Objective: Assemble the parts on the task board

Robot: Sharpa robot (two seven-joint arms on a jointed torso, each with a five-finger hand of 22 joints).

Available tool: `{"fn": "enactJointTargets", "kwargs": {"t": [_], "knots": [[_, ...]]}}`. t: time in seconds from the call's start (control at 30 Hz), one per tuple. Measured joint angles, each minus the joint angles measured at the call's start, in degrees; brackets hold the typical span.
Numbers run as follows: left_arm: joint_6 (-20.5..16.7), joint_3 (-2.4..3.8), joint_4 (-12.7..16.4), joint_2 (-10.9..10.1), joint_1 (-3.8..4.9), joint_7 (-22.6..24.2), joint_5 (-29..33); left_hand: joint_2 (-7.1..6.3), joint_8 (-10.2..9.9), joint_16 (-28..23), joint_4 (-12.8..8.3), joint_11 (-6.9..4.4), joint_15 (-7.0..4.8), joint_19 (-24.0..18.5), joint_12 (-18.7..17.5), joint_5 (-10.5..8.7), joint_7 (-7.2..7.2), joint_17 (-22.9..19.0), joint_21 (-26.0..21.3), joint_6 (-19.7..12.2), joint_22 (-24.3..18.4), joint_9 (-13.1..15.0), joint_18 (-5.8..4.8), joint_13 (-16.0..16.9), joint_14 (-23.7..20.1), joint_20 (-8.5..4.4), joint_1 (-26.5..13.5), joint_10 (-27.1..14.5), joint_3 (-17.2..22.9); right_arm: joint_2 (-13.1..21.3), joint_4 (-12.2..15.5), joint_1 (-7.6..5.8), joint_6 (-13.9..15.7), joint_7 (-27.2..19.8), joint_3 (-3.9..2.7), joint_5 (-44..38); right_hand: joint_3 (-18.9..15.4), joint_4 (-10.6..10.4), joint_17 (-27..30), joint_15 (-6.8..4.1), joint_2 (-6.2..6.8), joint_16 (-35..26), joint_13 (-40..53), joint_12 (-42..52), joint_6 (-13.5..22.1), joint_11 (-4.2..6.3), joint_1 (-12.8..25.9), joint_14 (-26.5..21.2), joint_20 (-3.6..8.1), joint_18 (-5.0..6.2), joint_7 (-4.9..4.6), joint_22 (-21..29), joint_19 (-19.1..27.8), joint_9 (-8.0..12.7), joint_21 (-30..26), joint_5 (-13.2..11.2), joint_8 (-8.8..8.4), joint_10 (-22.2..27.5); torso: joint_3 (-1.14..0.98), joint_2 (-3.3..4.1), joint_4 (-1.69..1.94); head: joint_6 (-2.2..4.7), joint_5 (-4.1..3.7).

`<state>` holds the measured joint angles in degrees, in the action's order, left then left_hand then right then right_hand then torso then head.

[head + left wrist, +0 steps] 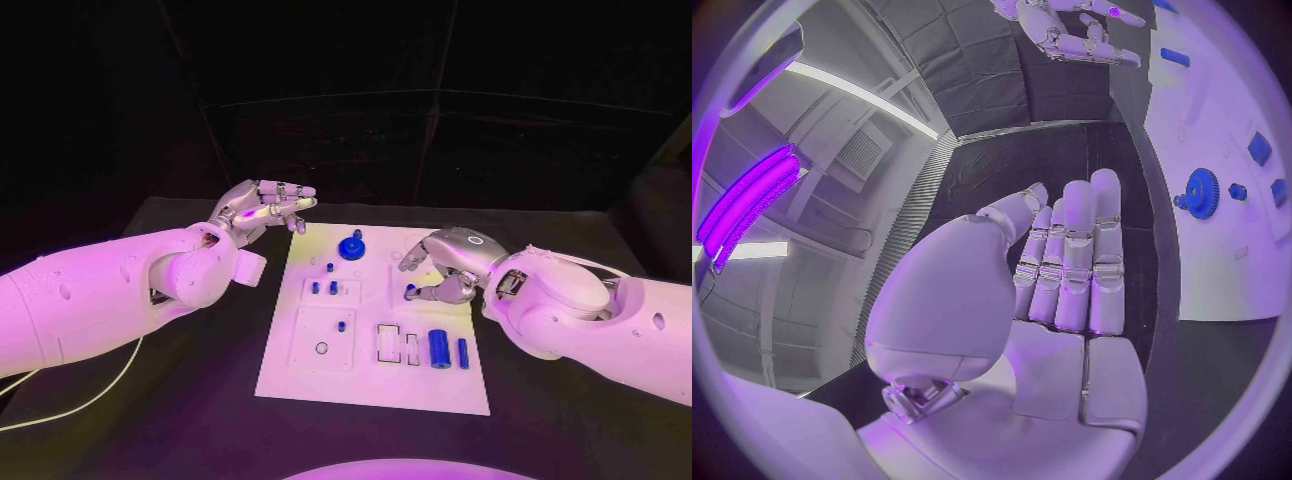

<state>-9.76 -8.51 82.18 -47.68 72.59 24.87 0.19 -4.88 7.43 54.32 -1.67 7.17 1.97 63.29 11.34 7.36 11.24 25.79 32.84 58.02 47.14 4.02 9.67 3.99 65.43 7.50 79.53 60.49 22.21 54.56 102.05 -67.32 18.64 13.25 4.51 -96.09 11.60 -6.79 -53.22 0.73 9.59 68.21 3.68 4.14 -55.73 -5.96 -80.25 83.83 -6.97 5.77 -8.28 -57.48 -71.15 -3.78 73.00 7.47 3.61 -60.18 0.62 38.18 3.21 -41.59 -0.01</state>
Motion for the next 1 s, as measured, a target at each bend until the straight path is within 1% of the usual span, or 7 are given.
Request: {"fn": "enactJointTargets", "kwargs": {"t": [0.07, 0.17, 0.3, 0.53, 0.63, 0.9, 1.0], "knots": [[0.0, -0.02, 0.02, 0.01, 0.0, 0.04, 0.0, 0.0, 0.14, 0.0, 0.0, 0.0, 0.0, 0.0, 0.0, 0.0, 0.0, 0.0, 0.0, 0.0, 0.0, 0.0, 0.0, 0.0, 0.0, 0.0, 0.0, 0.0, 0.0, 0.22, -0.27, -0.17, -1.09, 0.38, 0.01, 0.16, -2.03, -0.27, 0.47, 0.3, -0.53, -0.4, 0.0, 0.0, 0.63, -0.17, -0.66, -0.3, -0.26, 0.01, 0.21, 0.48, 0.26, 0.0, -0.37, 0.0, 0.0, 1.18, 0.0, 0.0, -0.03, 0.05, -0.14], [0.0, -0.02, 0.02, 0.15, 0.0, 0.09, 0.0, 0.0, 0.14, 0.0, 0.0, 0.0, 0.0, 0.0, 0.0, 0.0, 0.0, 0.0, 0.0, 0.0, 0.0, 0.0, 0.0, 0.0, 0.0, 0.0, 0.0, 0.0, 0.0, 0.21, -0.74, -0.32, -3.16, 1.18, 0.01, 0.17, -5.51, -1.36, 1.01, 0.3, -0.94, -0.44, 0.0, 0.0, 1.68, -0.52, -1.85, -0.3, -0.3, 0.0, 0.64, 1.08, 0.3, 0.0, -0.83, -1.51, 0.0, 2.43, 0.0, 0.03, -0.05, 0.08, -0.3], [0.04, -0.04, 0.0, 0.26, 0.0, 0.12, 0.0, 0.0, 0.14, 0.0, 0.0, 0.0, 0.0, 0.0, 0.0, 0.0, 0.0, 0.0, 0.0, 0.0, 0.0, 0.0, 0.0, 0.0, 0.0, 0.0, 0.0, 0.0, 0.0, -0.47, -1.44, -0.35, -5.98, 2.25, 0.05, -0.09, -6.64, -2.1, 1.01, 0.3, -1.73, -0.44, 0.01, 0.51, 1.71, -0.48, -2.64, -0.3, -0.3, 0.0, 0.68, 1.11, 0.3, -0.02, -0.84, -1.79, 0.0, 2.47, -0.02, 0.04, -0.04, 0.08, -0.54], [0.09, -0.05, -0.06, 0.23, 0.0, 0.14, 0.0, 0.0, 0.14, 0.0, -0.02, 0.0, 0.0, 0.0, 0.0, 0.0, 0.0, 0.01, 0.0, 0.0, -0.04, 0.0, 0.0, 0.0, 0.0, 0.0, 0.0, 0.0, -0.02, -2.26, -2.89, -0.35, -9.92, 3.58, 0.1, -0.57, -7.12, -1.95, 0.8, 0.3, -3.26, -0.44, 0.1, 1.9, 0.97, 0.07, -4.18, -0.3, -0.3, 0.01, 0.58, 0.76, 0.3, -0.19, -0.84, -1.79, 0.0, 1.28, -0.03, 0.06, 0.02, -0.14, -0.59], [0.12, -0.06, -0.08, 0.23, 0.0, 0.14, 0.0, 0.0, 0.14, 0.0, -0.16, 0.0, 0.0, 0.0, 0.0, 0.0, 0.0, 0.01, 0.0, 0.0, -0.04, 0.01, 0.0, 0.0, 0.0, 0.0, 0.0, 0.0, -0.16, -3.03, -3.62, -0.26, -10.98, 3.95, 0.1, -0.76, -7.08, -1.91, 0.5, 0.18, -4.16, -0.44, 0.09, 2.58, -0.01, 0.34, -5.08, -0.18, 0.03, 0.0, -0.04, 0.42, -0.04, -0.19, -0.84, -1.79, 0.34, 0.15, -0.03, 0.06, 0.02, -0.2, -0.54], [0.19, -0.06, -0.1, 0.26, 0.0, 0.14, 0.0, 0.0, 0.14, 0.0, -0.16, 0.0, 0.0, 0.0, 0.23, 0.0, 0.0, 0.01, 0.0, 0.0, -0.04, 0.01, 0.0, 0.0, 0.0, 0.0, 0.0, 0.0, -0.16, -4.55, -4.61, 0.07, -12.01, 4.18, 0.13, -1.09, -4.91, -1.25, -0.86, -0.18, -6.59, 0.72, -0.07, 3.17, -1.17, 0.93, -7.5, 0.18, 0.51, 0.0, -0.13, -1.28, -0.98, -0.19, 0.31, -2.79, 0.34, -2.73, -0.03, 0.08, 0.01, -0.37, -0.42], [0.23, -0.06, -0.11, 0.27, 0.0, 0.14, 0.01, 0.0, 0.14, 0.0, -0.16, 0.0, 0.0, 0.0, 0.23, 0.0, 0.0, 0.01, 0.0, 0.0, -0.04, 0.01, 0.0, 0.0, 0.0, 0.0, 0.0, 0.0, -0.16, -5.0, -5.0, 0.13, -12.02, 4.17, 0.13, -1.16, -4.08, -1.36, -1.47, -0.24, -6.97, 1.03, -0.07, 3.17, -1.17, 1.15, -7.88, 0.23, 0.62, 0.0, -0.13, -2.03, -1.47, -0.18, 0.67, -3.01, 0.34, -3.52, -0.03, 0.08, 0.01, -0.41, -0.41]]}}
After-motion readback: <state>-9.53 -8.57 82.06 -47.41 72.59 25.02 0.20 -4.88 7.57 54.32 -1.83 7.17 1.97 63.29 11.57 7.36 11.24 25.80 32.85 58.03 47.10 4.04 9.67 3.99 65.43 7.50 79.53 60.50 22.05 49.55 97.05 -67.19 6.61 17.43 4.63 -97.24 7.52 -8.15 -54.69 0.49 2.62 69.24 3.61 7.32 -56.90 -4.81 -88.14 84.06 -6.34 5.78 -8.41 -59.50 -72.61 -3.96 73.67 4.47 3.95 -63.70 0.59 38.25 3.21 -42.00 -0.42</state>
